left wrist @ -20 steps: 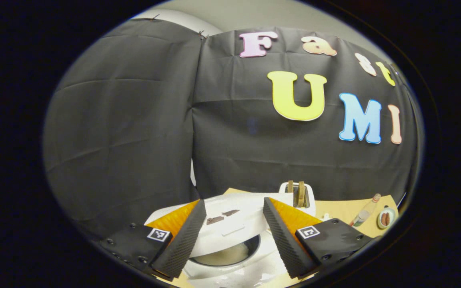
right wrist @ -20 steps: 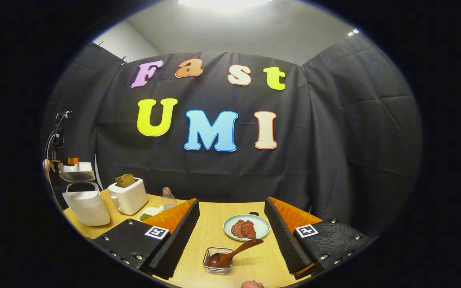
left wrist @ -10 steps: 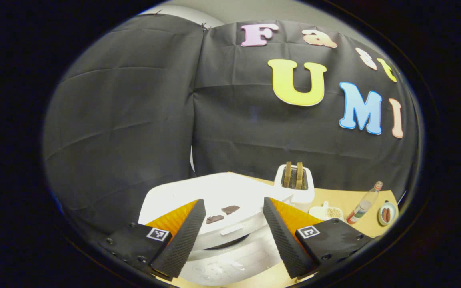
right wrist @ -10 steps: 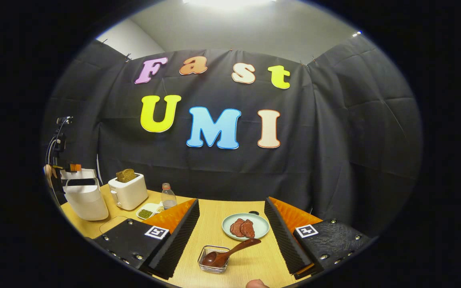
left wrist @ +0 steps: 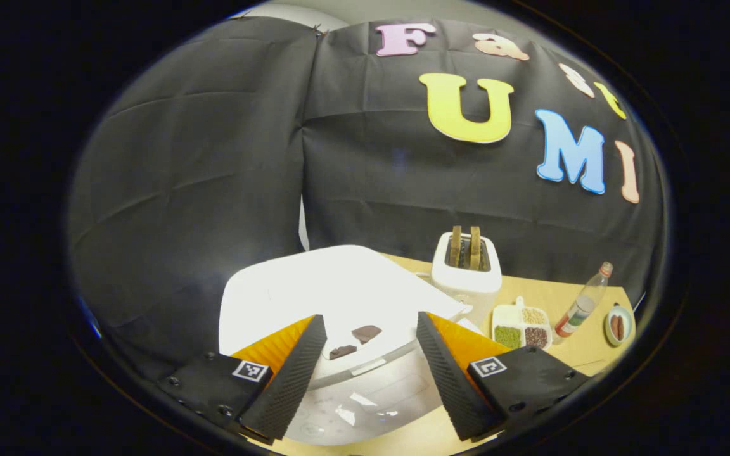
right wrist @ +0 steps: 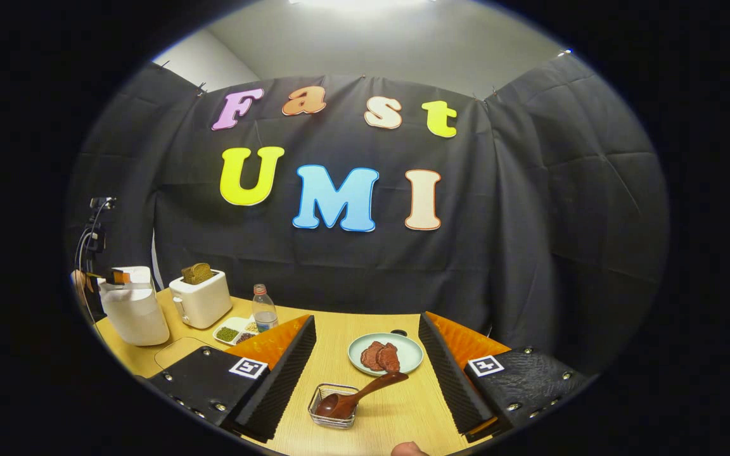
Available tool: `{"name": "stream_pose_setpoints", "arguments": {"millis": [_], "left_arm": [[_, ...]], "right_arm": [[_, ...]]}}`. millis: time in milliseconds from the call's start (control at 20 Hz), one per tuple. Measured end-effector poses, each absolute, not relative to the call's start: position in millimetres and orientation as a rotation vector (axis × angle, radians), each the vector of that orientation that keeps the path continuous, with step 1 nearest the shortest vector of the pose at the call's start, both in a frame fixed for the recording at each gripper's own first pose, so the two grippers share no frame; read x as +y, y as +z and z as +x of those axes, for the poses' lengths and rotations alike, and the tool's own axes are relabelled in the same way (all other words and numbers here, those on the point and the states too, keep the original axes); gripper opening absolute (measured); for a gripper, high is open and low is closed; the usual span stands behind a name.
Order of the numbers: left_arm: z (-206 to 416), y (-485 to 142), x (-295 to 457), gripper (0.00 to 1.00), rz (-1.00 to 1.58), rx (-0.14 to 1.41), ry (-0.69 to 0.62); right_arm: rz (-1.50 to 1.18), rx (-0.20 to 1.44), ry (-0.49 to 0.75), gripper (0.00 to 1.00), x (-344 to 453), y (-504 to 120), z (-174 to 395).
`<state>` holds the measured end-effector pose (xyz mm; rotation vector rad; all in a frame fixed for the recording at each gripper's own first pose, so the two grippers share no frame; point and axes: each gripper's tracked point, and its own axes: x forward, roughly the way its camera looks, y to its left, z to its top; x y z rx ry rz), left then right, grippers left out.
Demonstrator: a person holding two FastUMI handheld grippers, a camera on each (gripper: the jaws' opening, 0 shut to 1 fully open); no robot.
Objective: Close the left gripper, press the button to open the rice cooker; take a wooden spoon from the chopstick holder with the right hand, scoop a spoonful of rice and pour it into the rice cooker, then put the wooden spoon back into the chopstick holder.
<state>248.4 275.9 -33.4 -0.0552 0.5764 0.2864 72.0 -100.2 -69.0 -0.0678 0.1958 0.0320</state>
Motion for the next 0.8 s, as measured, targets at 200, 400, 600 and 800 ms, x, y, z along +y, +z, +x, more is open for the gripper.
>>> {"name": "stream_pose_setpoints", "arguments": {"millis": [200,400,600,800], "left_arm": [[244.0,-41.2,278.1,0.99,-0.037,0.62,0.289],[238.7,-37.4,274.7,1.0,-0.056,0.63,0.295],[244.4,-34.9,282.8,1.0,0.0,0.604,0.257],[252.9,-29.9,273.6,0.99,-0.059,0.553,0.259]], "right_arm": [[-0.07,0.2,0.033,0.99,-99.3,-70.6,72.0],[-0.064,0.206,0.038,0.99,-93.1,-74.0,70.9],[-0.058,0.203,0.056,0.99,-81.9,-69.8,71.6],[-0.056,0.155,0.077,0.99,-65.2,-48.3,76.8]]}}
